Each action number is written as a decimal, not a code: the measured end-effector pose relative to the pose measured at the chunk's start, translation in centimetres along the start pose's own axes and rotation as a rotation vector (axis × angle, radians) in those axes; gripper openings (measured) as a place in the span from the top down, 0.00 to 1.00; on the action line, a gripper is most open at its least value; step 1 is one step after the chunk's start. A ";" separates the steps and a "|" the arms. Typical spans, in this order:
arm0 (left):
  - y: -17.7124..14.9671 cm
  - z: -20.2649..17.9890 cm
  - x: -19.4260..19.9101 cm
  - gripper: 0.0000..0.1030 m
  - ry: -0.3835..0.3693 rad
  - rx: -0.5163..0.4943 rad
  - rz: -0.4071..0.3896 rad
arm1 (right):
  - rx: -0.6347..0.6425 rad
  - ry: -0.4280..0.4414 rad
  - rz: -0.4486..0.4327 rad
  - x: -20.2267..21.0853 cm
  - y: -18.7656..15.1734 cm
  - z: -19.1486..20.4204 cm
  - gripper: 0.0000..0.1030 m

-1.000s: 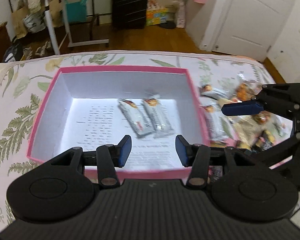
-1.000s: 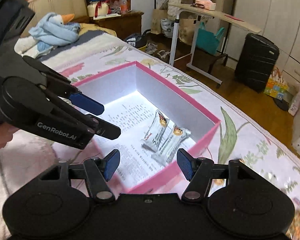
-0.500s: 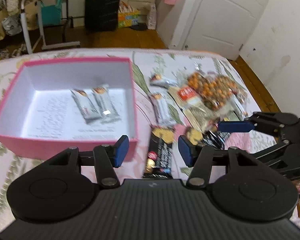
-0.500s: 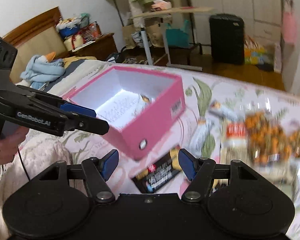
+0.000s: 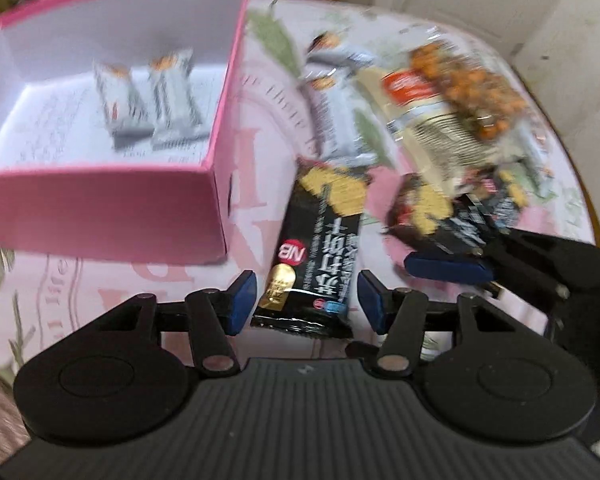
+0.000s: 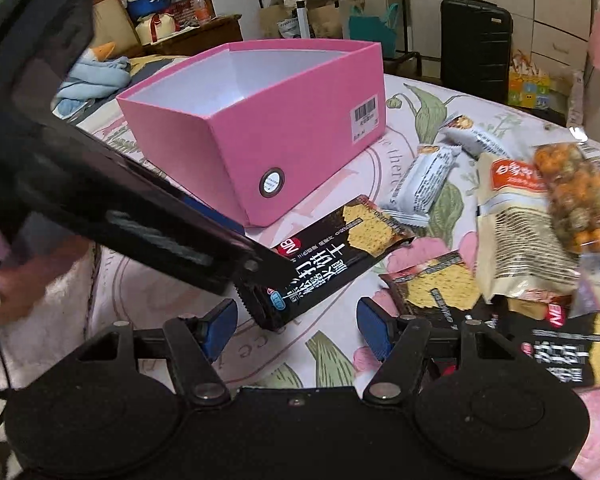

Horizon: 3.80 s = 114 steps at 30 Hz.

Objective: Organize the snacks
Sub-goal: 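Grasp a black NB cracker pack with the left gripper while the right gripper grasps another, then carry the black cracker packs in both grippers into the pink box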

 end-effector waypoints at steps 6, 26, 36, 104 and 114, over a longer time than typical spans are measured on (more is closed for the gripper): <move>-1.0 -0.3 -1.3 0.47 -0.034 -0.018 0.029 | 0.015 -0.008 -0.008 -1.4 -0.5 0.7 0.31; 0.2 0.0 -1.9 0.51 -0.174 0.039 -0.036 | 0.062 -0.086 -0.043 -3.1 -0.1 1.3 0.17; -0.5 -1.1 -1.2 0.50 -0.203 0.071 -0.016 | 0.021 -0.083 -0.024 -1.9 -0.1 0.6 0.35; 12.0 19.4 9.2 0.49 -0.074 0.452 -0.029 | 0.379 0.136 0.115 -11.6 20.6 12.7 0.35; 11.6 20.4 8.4 0.46 -0.093 0.480 -0.065 | 0.400 0.080 0.197 -13.4 21.8 12.7 0.25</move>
Point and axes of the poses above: each gripper's, at about its wrist camera, not at the fingertips, and x roughly against the way its jaws point, z to its left, y to its top, the point moved 5 cm from there along -x, roughly the way its jaws point, and after that the axes turned 15 degrees about -y, right-handed, at the moved point
